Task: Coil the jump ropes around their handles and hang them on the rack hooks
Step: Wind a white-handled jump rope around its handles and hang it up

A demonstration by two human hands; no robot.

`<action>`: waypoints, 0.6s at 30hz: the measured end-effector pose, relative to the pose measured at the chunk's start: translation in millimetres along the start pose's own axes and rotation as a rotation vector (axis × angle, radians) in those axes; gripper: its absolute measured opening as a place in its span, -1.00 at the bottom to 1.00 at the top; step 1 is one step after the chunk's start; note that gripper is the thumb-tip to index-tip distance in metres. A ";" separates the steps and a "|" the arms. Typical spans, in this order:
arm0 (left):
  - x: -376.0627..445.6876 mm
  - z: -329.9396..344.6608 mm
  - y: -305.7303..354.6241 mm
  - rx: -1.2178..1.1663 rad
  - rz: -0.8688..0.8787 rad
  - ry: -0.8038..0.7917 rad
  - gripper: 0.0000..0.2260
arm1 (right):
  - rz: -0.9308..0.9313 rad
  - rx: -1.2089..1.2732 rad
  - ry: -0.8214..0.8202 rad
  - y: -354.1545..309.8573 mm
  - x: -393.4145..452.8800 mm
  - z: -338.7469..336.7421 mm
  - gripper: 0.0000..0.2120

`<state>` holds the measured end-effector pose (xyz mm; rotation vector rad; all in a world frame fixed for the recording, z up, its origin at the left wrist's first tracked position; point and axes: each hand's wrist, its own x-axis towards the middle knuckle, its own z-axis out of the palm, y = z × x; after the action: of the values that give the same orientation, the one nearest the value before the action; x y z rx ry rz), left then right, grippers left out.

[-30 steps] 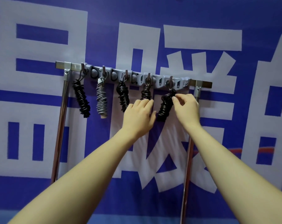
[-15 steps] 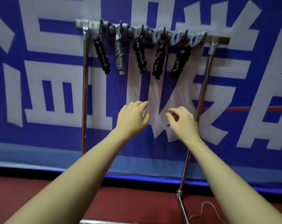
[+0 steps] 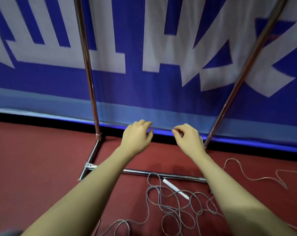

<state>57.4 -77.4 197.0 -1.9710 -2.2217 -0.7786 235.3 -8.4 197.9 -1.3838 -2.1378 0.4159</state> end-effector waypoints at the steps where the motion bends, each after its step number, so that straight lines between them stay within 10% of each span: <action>1: -4.1 17.6 -8.2 -0.017 -0.003 -0.030 -0.67 | 0.013 -0.001 -0.029 11.4 -1.6 16.7 -0.82; 18: -67.2 247.5 -81.2 0.109 0.116 -0.579 -0.64 | 0.139 -0.223 -0.546 147.1 -59.9 230.1 -0.62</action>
<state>60.0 -40.5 -69.5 -2.4742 -2.3150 -0.0627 224.0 8.1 -81.0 -1.6999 -2.5915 0.6921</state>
